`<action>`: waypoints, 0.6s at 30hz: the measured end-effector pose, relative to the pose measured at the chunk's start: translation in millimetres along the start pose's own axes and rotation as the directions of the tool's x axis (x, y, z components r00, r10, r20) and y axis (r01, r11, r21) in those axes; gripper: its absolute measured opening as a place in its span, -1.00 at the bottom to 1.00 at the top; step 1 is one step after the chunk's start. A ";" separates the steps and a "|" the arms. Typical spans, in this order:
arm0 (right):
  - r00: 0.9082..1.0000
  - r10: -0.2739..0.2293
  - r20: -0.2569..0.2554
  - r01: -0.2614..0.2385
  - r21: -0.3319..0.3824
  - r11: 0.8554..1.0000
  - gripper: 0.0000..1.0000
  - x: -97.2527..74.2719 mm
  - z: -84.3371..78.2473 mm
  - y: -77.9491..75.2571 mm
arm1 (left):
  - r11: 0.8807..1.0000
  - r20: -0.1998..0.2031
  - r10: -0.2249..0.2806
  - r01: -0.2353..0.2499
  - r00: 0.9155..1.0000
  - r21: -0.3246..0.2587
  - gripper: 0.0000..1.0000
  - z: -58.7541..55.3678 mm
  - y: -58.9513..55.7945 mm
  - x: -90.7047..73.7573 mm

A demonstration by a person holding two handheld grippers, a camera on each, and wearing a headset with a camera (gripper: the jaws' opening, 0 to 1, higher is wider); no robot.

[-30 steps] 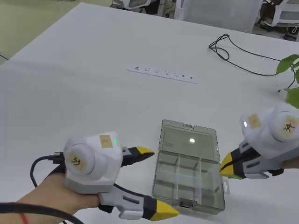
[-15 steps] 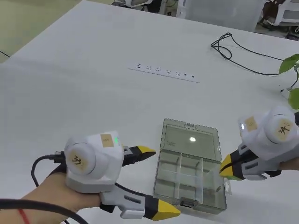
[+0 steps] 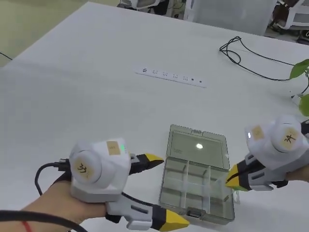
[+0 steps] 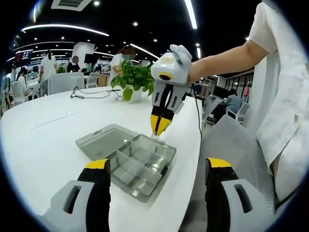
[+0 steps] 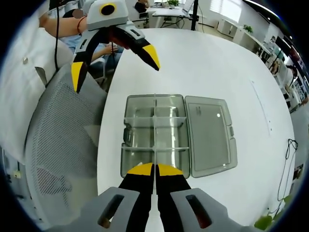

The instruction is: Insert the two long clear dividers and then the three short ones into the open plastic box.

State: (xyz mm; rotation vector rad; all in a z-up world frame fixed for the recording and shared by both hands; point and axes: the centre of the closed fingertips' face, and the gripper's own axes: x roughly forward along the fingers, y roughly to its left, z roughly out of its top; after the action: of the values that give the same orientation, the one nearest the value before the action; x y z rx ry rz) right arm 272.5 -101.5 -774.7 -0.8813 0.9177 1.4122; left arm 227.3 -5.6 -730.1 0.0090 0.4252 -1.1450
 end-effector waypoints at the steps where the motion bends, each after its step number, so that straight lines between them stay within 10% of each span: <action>1: 1.000 0.000 0.001 0.000 0.001 1.000 -0.95 0.3 -0.3 0.4 | 1.000 0.001 0.000 0.000 1.000 -0.001 0.63 0.1 -0.2 0.1; 18: 1.000 -0.016 0.024 0.017 -0.028 0.999 -0.95 16.1 -5.4 1.2 | 1.000 -0.003 0.002 -0.002 1.000 -0.005 0.64 -1.2 -0.7 -1.2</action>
State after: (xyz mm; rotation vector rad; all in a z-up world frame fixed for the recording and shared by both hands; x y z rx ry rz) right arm 270.6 -100.0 -791.5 -0.8892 0.8728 1.4217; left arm 225.9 -4.6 -730.7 0.0068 0.4308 -1.1420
